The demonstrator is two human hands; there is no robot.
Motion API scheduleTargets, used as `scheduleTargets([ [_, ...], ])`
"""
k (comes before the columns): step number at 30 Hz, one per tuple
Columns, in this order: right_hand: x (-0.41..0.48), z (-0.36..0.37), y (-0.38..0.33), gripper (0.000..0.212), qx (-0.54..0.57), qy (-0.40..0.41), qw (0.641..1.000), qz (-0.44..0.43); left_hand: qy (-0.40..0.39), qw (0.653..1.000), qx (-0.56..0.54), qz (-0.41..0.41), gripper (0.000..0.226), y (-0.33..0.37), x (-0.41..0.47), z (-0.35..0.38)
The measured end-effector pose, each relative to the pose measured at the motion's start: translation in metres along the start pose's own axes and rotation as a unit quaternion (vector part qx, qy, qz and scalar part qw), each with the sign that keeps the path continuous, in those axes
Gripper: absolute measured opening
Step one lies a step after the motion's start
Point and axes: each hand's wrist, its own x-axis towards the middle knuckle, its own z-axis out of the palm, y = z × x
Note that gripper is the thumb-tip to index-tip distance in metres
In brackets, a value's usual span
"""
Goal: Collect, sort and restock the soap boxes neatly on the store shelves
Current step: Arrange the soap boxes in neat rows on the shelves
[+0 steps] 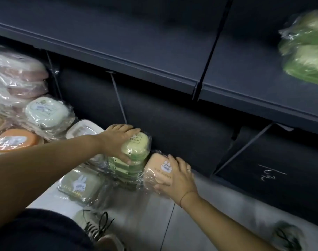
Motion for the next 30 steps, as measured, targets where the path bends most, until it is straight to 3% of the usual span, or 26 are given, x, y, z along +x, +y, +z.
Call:
scheduleTargets([
  [5, 0.007, 0.005, 0.002, 0.100, -0.035, 0.039, 0.999, -0.005, 0.030, 0.999, 0.039, -0.020, 0.129, 0.003, 0.003, -0.003],
  [10, -0.005, -0.019, 0.007, 0.091, -0.040, 0.039, 0.997, -0.046, 0.025, 1.000, 0.005, 0.011, 0.121, 0.017, -0.011, -0.017],
  [17, -0.077, -0.151, 0.043, 0.092, -0.056, 0.057, 0.980, -0.180, 0.104, 0.986, -0.080, 0.098, 0.124, 0.069, -0.057, -0.090],
  [21, -0.102, -0.246, 0.069, 0.087, -0.085, 0.170, 0.961, -0.203, 0.212, 0.957, -0.135, 0.147, 0.123, 0.115, -0.071, -0.141],
  [24, -0.108, -0.316, 0.087, 0.080, -0.054, 0.253, 0.952, -0.160, 0.272, 0.935, -0.144, 0.175, 0.120, 0.146, -0.057, -0.174],
  [30, -0.101, -0.432, 0.142, 0.079, -0.012, 0.432, 0.900, -0.065, 0.296, 0.918, -0.145, 0.221, 0.108, 0.208, -0.013, -0.217],
])
